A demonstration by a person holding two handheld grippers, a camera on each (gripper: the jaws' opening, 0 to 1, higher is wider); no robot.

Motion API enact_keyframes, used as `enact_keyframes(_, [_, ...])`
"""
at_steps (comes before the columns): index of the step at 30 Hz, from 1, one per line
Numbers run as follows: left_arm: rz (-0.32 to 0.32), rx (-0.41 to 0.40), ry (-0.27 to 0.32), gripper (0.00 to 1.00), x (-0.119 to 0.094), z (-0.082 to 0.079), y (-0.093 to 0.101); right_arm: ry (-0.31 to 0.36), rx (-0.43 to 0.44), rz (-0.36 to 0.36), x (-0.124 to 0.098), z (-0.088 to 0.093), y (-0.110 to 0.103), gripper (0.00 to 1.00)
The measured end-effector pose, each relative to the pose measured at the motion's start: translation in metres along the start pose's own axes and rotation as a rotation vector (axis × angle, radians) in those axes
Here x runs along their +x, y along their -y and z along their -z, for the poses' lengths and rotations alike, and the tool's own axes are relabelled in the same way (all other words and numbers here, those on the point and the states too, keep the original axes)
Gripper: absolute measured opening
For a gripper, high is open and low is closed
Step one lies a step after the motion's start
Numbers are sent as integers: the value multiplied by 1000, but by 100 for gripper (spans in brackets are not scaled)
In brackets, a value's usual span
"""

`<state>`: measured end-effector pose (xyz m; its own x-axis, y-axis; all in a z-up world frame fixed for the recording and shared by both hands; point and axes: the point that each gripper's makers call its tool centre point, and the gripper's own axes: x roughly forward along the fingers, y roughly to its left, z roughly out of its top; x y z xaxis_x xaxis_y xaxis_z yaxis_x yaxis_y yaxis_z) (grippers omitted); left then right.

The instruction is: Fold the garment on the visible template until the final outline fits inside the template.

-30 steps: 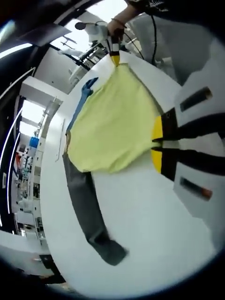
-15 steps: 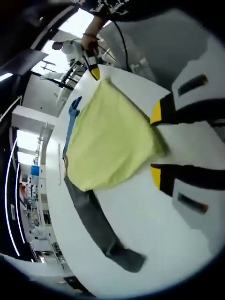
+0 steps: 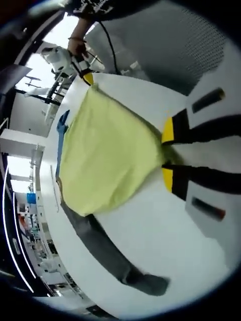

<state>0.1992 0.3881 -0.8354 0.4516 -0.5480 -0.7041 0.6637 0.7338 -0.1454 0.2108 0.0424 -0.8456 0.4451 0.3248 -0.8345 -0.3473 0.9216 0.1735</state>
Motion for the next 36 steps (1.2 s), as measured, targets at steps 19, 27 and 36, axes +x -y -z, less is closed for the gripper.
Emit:
enact_keyframes(19, [-10, -92, 29, 0, -7, -6, -7, 18, -9, 45, -7, -4, -1, 0])
enact_keyframes(27, [-69, -202, 43, 0, -22, -26, 0, 69, -5, 34, -22, -21, 1, 0])
enact_keyframes(36, [-37, -511, -79, 0, -26, -16, 7, 85, -14, 30, -34, -35, 0, 0])
